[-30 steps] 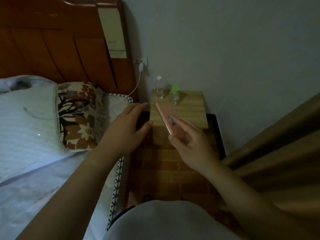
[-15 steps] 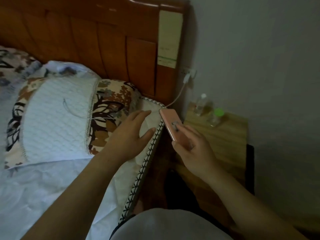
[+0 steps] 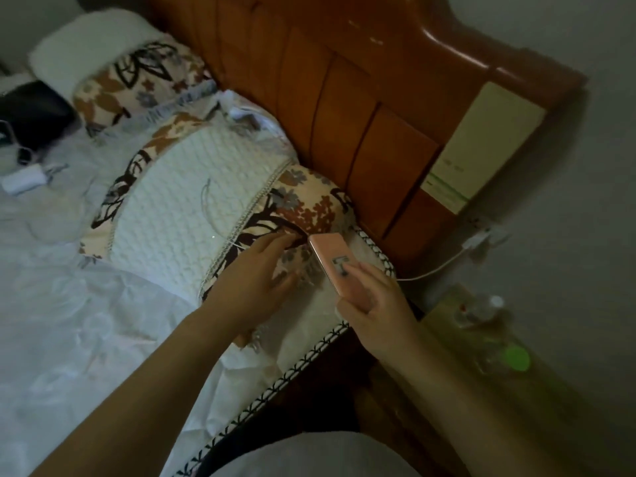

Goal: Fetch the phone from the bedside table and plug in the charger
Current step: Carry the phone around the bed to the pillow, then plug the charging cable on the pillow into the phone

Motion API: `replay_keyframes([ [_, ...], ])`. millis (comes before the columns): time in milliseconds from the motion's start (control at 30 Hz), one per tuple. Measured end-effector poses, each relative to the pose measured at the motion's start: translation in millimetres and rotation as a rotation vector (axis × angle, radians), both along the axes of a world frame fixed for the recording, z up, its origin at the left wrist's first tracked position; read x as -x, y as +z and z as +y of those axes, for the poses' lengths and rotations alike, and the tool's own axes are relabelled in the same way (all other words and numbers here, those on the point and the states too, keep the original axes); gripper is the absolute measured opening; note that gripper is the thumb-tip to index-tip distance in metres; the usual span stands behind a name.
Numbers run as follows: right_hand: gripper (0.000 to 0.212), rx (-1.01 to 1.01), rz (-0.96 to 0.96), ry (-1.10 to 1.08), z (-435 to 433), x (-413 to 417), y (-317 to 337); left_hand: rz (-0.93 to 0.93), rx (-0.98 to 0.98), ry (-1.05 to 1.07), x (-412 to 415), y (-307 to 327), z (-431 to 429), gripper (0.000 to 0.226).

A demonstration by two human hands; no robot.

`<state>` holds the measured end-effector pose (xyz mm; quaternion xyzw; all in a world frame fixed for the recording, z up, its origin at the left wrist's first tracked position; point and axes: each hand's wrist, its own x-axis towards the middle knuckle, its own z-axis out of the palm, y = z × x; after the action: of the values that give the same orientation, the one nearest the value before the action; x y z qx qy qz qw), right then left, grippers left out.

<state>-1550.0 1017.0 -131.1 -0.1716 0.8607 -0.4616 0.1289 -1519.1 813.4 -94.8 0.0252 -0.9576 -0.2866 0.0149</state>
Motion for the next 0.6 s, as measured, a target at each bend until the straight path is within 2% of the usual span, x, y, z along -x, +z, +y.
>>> replay_keyframes([
  [233, 0.056, -0.071, -0.031, 0.165, -52, 46, -6, -0.044, -0.037, 0.188, 12, -3, -43, 0.055],
  [600, 0.057, -0.146, 0.011, 0.270, -163, 98, -6, -0.043, -0.029, 0.247, 51, -7, -150, 0.057],
])
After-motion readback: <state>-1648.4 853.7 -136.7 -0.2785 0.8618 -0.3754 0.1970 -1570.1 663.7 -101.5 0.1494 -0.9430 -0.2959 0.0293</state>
